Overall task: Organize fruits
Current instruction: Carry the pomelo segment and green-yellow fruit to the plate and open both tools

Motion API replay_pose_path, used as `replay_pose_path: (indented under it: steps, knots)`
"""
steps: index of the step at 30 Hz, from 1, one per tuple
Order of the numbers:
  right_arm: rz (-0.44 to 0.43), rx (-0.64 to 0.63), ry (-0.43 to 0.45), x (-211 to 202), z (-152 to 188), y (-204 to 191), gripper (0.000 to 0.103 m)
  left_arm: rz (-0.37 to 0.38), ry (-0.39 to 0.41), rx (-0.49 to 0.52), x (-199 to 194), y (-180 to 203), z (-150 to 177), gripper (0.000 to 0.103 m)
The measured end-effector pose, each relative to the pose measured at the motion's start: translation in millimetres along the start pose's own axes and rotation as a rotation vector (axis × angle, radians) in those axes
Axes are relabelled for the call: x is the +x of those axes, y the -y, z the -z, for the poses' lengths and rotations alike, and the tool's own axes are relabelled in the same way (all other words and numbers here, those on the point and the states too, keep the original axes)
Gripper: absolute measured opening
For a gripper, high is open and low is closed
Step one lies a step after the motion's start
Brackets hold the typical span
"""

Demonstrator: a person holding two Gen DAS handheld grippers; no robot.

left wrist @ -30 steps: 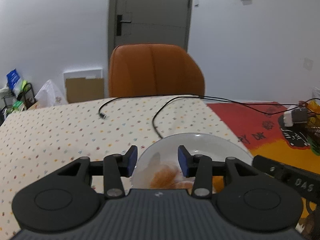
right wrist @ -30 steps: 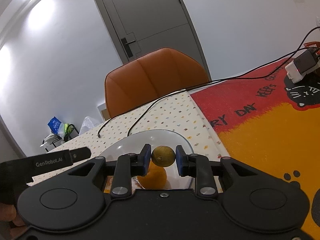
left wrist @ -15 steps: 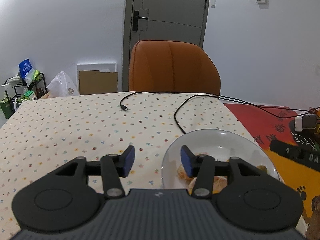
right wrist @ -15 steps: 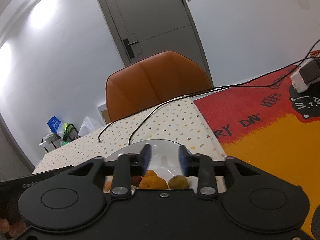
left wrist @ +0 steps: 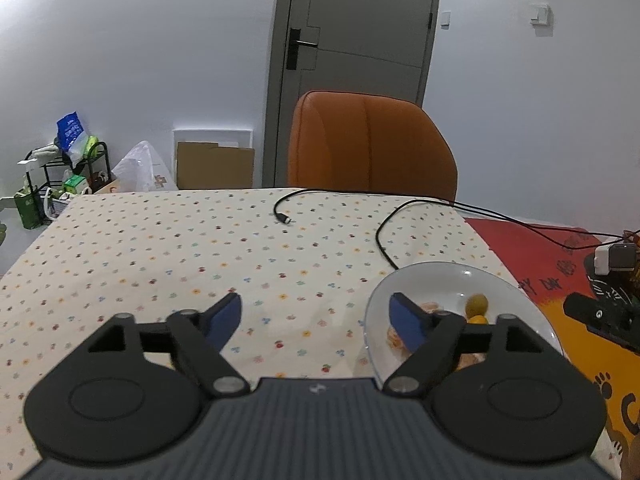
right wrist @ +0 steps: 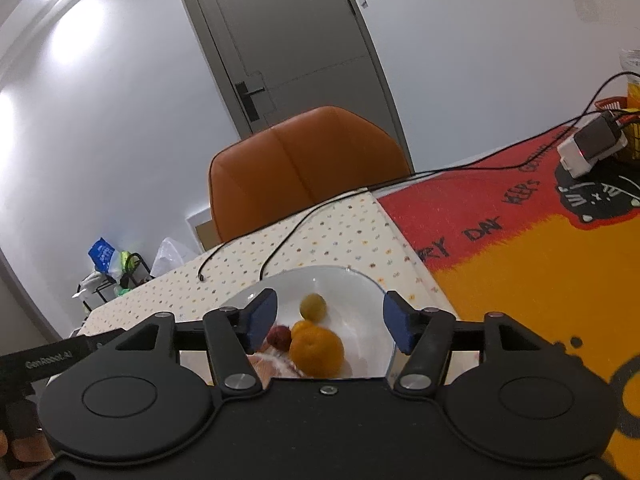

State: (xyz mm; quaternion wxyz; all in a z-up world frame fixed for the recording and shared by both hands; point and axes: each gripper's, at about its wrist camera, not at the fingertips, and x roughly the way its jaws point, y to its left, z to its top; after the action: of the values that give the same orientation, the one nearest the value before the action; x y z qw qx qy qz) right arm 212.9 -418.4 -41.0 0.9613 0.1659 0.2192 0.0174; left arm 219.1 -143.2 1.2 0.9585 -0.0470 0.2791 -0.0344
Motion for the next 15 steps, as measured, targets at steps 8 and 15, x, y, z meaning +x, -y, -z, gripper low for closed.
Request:
replay_pose_path:
  steps: [8, 15]
  knots:
    - [0.001, -0.044, -0.013, -19.5, 17.0, -22.2, 0.074, -0.001, 0.011, -0.005, -21.3, -16.1, 6.7, 0.093]
    - [-0.027, -0.086, -0.017, -35.5, 28.0, -44.5, 0.091, -0.021, 0.015, -0.014, -42.6, -33.6, 11.4, 0.094]
